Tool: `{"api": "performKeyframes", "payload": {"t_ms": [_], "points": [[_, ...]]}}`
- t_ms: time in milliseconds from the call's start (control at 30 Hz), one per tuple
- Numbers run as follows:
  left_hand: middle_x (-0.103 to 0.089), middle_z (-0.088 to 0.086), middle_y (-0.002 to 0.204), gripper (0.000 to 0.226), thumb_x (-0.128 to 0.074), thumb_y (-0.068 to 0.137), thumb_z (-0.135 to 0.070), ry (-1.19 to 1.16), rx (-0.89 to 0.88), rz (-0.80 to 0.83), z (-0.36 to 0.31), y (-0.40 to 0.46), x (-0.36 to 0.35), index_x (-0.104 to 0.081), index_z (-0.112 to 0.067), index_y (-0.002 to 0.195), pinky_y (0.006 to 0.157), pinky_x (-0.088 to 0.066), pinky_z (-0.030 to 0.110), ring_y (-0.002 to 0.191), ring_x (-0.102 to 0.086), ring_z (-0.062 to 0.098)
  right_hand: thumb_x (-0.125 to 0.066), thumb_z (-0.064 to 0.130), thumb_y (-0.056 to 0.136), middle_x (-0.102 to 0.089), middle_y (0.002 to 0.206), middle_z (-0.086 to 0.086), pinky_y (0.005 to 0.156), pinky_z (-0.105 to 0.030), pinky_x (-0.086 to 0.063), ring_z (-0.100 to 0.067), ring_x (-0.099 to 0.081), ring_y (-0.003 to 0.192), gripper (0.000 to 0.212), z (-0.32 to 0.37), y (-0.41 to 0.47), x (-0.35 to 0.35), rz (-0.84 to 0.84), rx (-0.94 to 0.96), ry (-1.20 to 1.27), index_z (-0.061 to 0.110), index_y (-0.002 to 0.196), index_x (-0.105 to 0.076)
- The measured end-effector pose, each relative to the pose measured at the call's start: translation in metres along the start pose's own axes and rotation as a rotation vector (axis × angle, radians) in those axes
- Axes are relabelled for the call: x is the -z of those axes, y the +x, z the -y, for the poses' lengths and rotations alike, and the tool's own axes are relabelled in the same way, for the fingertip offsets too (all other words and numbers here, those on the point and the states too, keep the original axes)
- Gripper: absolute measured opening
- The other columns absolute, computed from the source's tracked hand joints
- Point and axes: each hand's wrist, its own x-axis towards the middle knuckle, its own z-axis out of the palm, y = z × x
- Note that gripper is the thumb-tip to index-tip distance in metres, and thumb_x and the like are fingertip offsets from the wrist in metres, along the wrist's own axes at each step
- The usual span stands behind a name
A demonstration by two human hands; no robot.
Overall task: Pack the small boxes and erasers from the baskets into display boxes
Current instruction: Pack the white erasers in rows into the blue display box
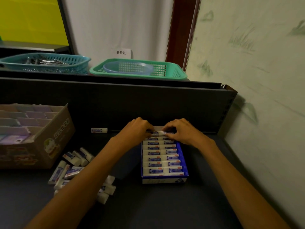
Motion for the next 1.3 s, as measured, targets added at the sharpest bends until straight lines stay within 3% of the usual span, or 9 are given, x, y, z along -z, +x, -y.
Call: {"api": "performKeyframes", "payload": {"t_ms": [133, 233, 400, 533, 667, 800, 1000, 1133, 1300], "points": [[-0.062, -0.001, 0.113, 0.027, -0.059, 0.089, -0.023, -0.025, 0.007, -0.006, -0.003, -0.004, 0.002, -0.060, -0.021, 0.116, 0.089, -0.050, 0.031, 0.100, -0.059, 0.009, -0.061, 0.023, 0.090, -0.057, 0.118, 0.007, 0.090, -0.026, -0.045, -0.006, -0.052, 0.107, 0.027, 0.002, 0.000, -0.001, -0.006, -0.006, -0.034, 0.026, 0.117, -0.061], [-0.060, -0.002, 0.114, 0.031, -0.061, 0.087, -0.023, -0.055, -0.007, -0.051, -0.004, -0.013, 0.008, -0.058, -0.021, 0.118, 0.087, -0.048, 0.026, 0.101, -0.057, 0.010, -0.060, 0.025, 0.090, -0.053, 0.120, 0.010, 0.092, -0.024, -0.037, -0.007, -0.046, 0.112, 0.030, 0.006, -0.002, 0.000, -0.066, 0.020, -0.056, 0.027, 0.119, -0.059], [-0.061, -0.002, 0.117, 0.039, -0.064, 0.086, -0.028, -0.037, 0.013, -0.147, 0.005, -0.040, 0.026, -0.057, -0.023, 0.123, 0.090, -0.049, 0.030, 0.104, -0.057, 0.011, -0.060, 0.035, 0.088, -0.051, 0.124, 0.008, 0.100, -0.037, -0.040, -0.013, -0.043, 0.118, 0.034, 0.023, -0.004, -0.002, -0.090, 0.050, -0.041, 0.035, 0.122, -0.054], [-0.056, 0.000, 0.128, 0.044, -0.062, 0.087, -0.027, 0.002, 0.093, -0.119, 0.027, -0.083, 0.042, -0.052, -0.022, 0.129, 0.100, -0.040, 0.030, 0.117, -0.051, 0.014, -0.060, 0.033, 0.090, -0.049, 0.130, 0.005, 0.101, -0.034, -0.038, -0.014, -0.040, 0.122, 0.039, 0.051, -0.008, -0.010, -0.074, 0.101, -0.017, 0.031, 0.128, -0.052], [-0.058, 0.002, 0.124, 0.042, -0.064, 0.086, -0.026, -0.004, 0.149, -0.120, 0.050, -0.133, 0.051, -0.055, -0.021, 0.127, 0.094, -0.040, 0.024, 0.113, -0.054, 0.013, -0.060, 0.030, 0.091, -0.055, 0.126, 0.005, 0.094, -0.021, -0.036, -0.008, -0.047, 0.117, 0.036, 0.086, -0.012, -0.021, -0.107, 0.195, 0.026, 0.025, 0.127, -0.055], [-0.057, -0.003, 0.123, 0.044, -0.064, 0.086, -0.031, -0.064, 0.201, -0.109, 0.060, -0.177, 0.058, -0.052, -0.026, 0.128, 0.089, -0.048, 0.024, 0.105, -0.056, 0.008, -0.059, 0.032, 0.091, -0.055, 0.126, 0.005, 0.093, -0.021, -0.037, -0.006, -0.049, 0.114, 0.038, 0.119, -0.020, -0.040, -0.076, 0.218, 0.029, 0.026, 0.128, -0.053], [-0.059, -0.006, 0.121, 0.041, -0.067, 0.084, -0.033, -0.147, 0.152, -0.029, 0.068, -0.213, 0.059, -0.056, -0.029, 0.123, 0.087, -0.051, 0.024, 0.103, -0.057, 0.005, -0.062, 0.030, 0.090, -0.060, 0.120, 0.007, 0.081, -0.010, -0.041, 0.002, -0.053, 0.101, 0.037, 0.162, -0.042, -0.071, -0.030, 0.180, 0.091, 0.025, 0.126, -0.056], [-0.058, -0.003, 0.124, 0.043, -0.068, 0.084, -0.029, -0.157, 0.124, 0.004, 0.064, -0.215, 0.053, -0.057, -0.024, 0.125, 0.092, -0.050, 0.029, 0.108, -0.056, 0.010, -0.063, 0.029, 0.089, -0.062, 0.114, 0.009, 0.087, -0.019, -0.048, 0.001, -0.056, 0.099, 0.031, 0.177, -0.056, -0.090, -0.008, 0.104, 0.141, 0.029, 0.120, -0.059], [-0.056, -0.002, 0.128, 0.037, -0.065, 0.086, -0.029, -0.130, 0.094, 0.051, 0.059, -0.209, 0.053, -0.059, -0.025, 0.122, 0.096, -0.047, 0.033, 0.114, -0.052, 0.014, -0.060, 0.028, 0.091, -0.061, 0.122, 0.005, 0.088, -0.020, -0.043, -0.002, -0.053, 0.105, 0.031, 0.178, -0.061, -0.091, 0.031, -0.011, 0.101, 0.028, 0.122, -0.057]]}}
